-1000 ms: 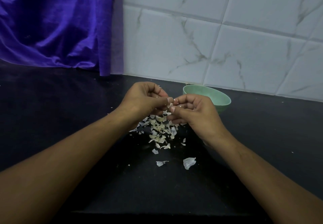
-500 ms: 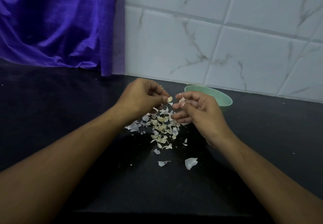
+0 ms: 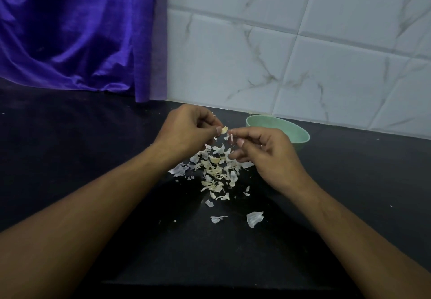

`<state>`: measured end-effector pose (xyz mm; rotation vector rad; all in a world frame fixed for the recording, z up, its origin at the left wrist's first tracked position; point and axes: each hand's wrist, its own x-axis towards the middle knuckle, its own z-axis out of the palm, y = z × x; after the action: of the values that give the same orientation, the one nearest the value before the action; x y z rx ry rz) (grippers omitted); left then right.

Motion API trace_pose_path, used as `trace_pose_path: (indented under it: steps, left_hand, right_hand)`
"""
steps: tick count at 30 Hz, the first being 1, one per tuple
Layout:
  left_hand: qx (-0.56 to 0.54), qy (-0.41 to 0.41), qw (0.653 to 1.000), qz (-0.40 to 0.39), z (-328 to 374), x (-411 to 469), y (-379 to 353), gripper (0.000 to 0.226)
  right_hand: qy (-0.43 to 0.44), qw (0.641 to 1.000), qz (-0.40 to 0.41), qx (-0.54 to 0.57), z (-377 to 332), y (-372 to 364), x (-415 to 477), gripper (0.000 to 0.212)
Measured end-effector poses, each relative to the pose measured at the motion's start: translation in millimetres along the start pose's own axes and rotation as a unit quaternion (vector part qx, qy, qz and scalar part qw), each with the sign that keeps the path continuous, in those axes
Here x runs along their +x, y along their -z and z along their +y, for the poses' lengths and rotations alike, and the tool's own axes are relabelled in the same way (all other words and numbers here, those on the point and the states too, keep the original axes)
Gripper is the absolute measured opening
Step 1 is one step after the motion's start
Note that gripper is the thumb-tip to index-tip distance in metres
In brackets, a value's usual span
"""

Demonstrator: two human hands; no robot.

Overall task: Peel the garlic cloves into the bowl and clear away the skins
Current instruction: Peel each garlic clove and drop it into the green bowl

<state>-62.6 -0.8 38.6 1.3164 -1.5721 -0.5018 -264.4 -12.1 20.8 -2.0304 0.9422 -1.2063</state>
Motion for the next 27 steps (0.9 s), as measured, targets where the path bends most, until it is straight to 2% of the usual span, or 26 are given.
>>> trace_pose_path:
  steps: [4, 11, 13, 16, 22, 25, 27]
  left_hand:
    - [0.006, -0.004, 1.0, -0.002, 0.1, -0.8, -0.3, 0.005]
    - [0.009, -0.006, 1.0, 0.0, 0.0, -0.5, -0.8, 0.005]
    - [0.006, -0.003, 1.0, 0.002, -0.9, -0.3, -0.6, 0.005]
    - [0.007, -0.004, 1.0, -0.002, -1.6, -0.5, -1.6, 0.005]
    - [0.005, -0.006, 1.0, -0.001, -1.2, -0.3, -1.3, 0.004]
    - [0.008, -0.007, 1.0, 0.001, -1.1, -0.8, -1.2, 0.004]
    - [0.008, -0.007, 1.0, 0.0, -0.7, -1.0, -1.4, 0.005]
  right_hand:
    - [0.022, 0.999, 0.024, -0.023, -3.2, 1.5, -1.6, 0.005]
    - [0.01, 0.999, -0.017, -0.039, -1.4, -0.4, -1.2, 0.016]
    - [0.021, 0.999, -0.004, -0.045, -2.4, 0.1, -2.3, 0.015]
    - [0.043, 0.997, 0.027, -0.06, -2.2, 2.0, -2.1, 0.029]
    - [0.029, 0.999, -0.006, -0.04, -3.4, 1.8, -1.9, 0.005]
    - [0.023, 0.999, -0.008, -0.037, -3.5, 0.6, -1.3, 0.021]
    - [0.021, 0.999, -0.003, -0.032, -3.4, 1.0, -1.0, 0.022]
